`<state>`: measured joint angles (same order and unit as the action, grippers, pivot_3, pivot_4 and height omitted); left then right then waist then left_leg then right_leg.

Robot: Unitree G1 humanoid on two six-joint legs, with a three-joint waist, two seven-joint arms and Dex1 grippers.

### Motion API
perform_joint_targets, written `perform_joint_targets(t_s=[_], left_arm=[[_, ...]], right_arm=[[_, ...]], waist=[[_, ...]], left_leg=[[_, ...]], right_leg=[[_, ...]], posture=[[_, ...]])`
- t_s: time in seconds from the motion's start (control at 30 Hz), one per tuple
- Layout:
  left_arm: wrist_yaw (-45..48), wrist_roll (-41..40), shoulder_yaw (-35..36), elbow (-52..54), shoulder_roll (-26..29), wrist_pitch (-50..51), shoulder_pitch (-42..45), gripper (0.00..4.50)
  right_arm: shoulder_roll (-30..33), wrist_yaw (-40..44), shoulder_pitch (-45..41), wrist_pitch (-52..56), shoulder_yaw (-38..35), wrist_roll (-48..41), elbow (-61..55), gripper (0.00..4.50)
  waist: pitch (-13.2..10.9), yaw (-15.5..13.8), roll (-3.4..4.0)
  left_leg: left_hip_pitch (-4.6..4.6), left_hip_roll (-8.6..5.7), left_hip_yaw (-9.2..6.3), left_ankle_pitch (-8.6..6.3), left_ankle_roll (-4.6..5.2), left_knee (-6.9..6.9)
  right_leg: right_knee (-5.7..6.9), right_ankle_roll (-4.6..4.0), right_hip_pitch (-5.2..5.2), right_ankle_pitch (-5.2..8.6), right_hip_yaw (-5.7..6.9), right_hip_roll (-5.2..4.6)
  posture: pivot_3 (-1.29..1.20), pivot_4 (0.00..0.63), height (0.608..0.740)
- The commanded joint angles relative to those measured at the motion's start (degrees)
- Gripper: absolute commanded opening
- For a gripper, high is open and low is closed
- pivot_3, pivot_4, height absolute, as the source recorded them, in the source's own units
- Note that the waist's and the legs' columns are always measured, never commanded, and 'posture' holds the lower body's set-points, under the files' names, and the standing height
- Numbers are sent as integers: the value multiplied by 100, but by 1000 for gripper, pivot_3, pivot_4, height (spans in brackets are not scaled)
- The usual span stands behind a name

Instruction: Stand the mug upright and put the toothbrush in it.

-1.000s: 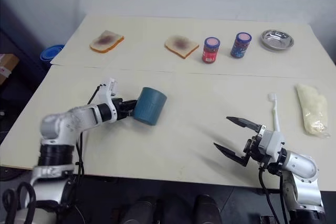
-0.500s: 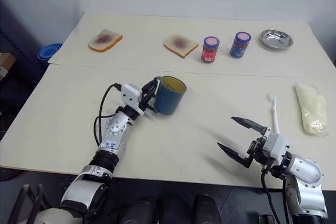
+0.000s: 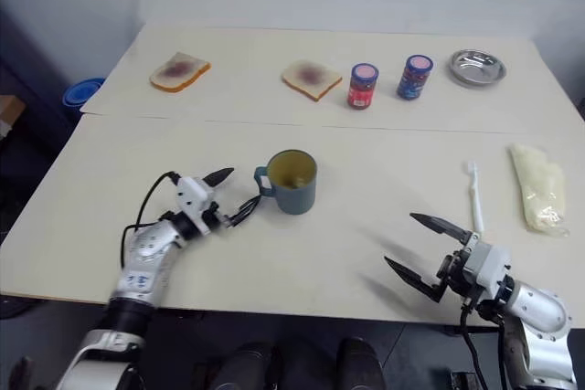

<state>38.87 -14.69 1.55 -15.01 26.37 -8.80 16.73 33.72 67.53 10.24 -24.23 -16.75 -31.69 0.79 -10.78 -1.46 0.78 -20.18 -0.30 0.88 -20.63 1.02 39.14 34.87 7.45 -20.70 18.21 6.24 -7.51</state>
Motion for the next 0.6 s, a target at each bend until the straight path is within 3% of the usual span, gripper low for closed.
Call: perform_joint_targets(t_s=[0.03, 0.13, 0.2, 0.3, 0.37, 0.43, 0.5, 0.6], left_arm=[[1196, -1035, 285, 1048, 838, 1301, -379, 4478], [2118, -1701, 393, 1946, 1670, 2158, -864, 4478], [1845, -1748, 740, 2275, 1735, 2127, -1029, 4478], [2266, -2094, 1076, 2726, 1667, 1874, -1436, 4478], [2511, -2458, 1097, 3130, 2123, 2733, -1815, 4478], [2402, -2750, 1186, 3371, 2268, 3264, -1980, 4478], [2168, -2792, 1303, 3445, 2060, 3180, -1919, 4478], [1963, -2617, 1344, 3490, 1752, 2924, -1781, 4478]], right_arm=[[142, -130, 379, 270, -672, -391, 87, 4500], [156, -139, 664, 196, -1186, -456, 416, 4500], [148, -159, 823, -12, -1562, -384, 888, 4500], [138, -355, 918, -162, -1847, -208, 1215, 4500], [93, -703, 909, 51, -1954, -216, 1132, 4500], [54, -1253, 811, 536, -2002, -305, 857, 4500], [211, -1924, 595, 1308, -1867, -217, 450, 4500], [923, -2687, -44, 3187, -1357, -128, -201, 4500]], waist=[[-1, -6, -1], [-6, 11, 5], [-6, 3, 17], [-5, 22, 20], [-5, 60, 21], [-5, 132, 25], [-7, 160, 32], [-7, 194, 45]], left_leg=[[1, -2, -9, -1, 2, 0], [-3, -2, -19, -5, 3, -1], [-1, -3, -30, -9, 6, -3], [-1, 1, -29, -12, 1, -3], [1, 4, -28, -14, -1, -8], [3, 15, -20, -16, -9, -10], [7, 14, -20, -13, -9, -8], [14, 12, -4, -7, -9, -2]], right_leg=[[-3, 0, 5, 0, 0, -1], [-13, -2, 9, 1, -6, -4], [-27, -4, 21, 2, -25, -10], [-42, -7, 23, 4, -30, -10], [-38, -11, 23, 6, -28, -8], [-29, -17, 20, 9, -32, -7], [-23, -19, 20, 10, -33, -6], [-23, -19, 17, 10, -48, -12]], posture=[[0, 150, 740], [0, 150, 740], [0, 150, 740], [0, 150, 740], [0, 150, 740], [0, 150, 740], [0, 150, 740], [0, 150, 740]])
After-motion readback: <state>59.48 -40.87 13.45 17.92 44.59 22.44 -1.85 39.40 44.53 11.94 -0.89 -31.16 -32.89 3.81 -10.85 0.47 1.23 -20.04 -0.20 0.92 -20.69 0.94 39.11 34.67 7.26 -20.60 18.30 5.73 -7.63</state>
